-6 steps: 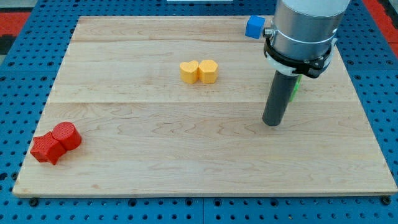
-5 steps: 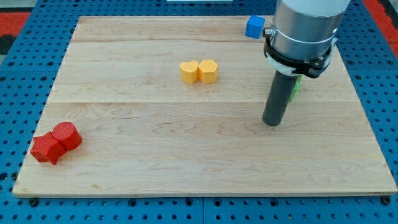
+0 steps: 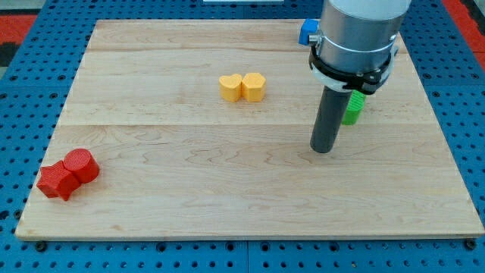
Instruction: Separate the red circle and red star
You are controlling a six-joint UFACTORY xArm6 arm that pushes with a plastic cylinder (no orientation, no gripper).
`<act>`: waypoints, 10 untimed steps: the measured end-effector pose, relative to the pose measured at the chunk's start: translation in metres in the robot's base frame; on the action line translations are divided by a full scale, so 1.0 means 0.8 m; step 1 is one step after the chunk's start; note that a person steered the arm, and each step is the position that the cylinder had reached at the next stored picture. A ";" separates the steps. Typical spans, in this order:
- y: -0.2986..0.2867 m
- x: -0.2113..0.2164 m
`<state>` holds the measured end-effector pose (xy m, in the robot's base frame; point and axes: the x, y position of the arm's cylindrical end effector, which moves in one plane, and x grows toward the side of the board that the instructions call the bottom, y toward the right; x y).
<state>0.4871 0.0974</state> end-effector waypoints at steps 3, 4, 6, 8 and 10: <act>-0.374 -0.021; -0.374 -0.022; -0.502 0.003; -0.501 0.089; -0.397 0.059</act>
